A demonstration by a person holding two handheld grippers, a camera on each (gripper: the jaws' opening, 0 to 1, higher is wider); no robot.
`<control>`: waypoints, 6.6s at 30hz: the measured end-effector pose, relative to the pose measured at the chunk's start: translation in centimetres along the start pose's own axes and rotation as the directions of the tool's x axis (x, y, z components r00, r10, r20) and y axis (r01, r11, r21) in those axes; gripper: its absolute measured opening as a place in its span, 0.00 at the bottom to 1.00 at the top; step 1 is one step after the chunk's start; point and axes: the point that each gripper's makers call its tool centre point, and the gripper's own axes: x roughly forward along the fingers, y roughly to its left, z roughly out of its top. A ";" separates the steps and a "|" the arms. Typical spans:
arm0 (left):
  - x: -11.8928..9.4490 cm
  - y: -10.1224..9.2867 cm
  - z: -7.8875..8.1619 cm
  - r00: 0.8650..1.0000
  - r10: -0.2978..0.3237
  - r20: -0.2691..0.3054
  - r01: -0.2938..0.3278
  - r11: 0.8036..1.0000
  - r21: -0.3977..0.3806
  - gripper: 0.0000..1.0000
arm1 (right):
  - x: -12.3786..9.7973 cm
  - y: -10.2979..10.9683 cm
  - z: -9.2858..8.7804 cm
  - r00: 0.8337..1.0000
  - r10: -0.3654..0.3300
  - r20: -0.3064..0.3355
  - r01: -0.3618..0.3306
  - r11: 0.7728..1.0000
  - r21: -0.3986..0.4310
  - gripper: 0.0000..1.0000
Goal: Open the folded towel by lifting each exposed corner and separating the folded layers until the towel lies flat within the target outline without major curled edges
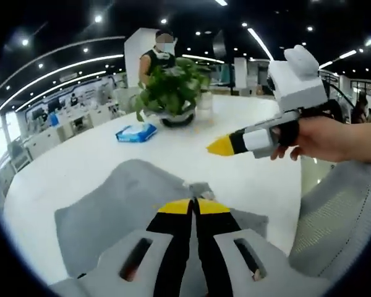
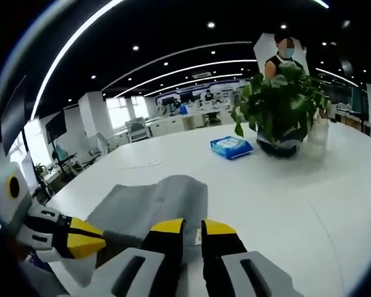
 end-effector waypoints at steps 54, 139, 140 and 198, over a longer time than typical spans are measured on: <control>-9.5 15.5 -5.2 0.889 0.456 0.029 -0.432 0.859 -0.274 0.02 | 1.3 5.7 -11.9 0.897 0.080 -0.434 -0.263 0.887 -0.379 0.07; -16.7 21.0 -16.9 0.647 0.673 -0.359 -0.756 0.504 -0.417 0.02 | 1.9 -4.1 -9.5 0.926 -0.181 -0.332 0.008 0.887 -0.461 0.00; -16.9 21.1 -17.0 0.643 0.674 -0.363 -0.760 0.500 -0.416 0.02 | 1.8 -4.2 -9.5 0.925 -0.185 -0.332 0.013 0.888 -0.459 0.00; -22.1 22.0 -20.1 0.436 0.758 -0.485 -0.888 0.274 -0.371 0.10 | -0.7 -9.3 -7.5 0.883 -0.358 -0.303 0.274 0.918 -0.288 0.14</control>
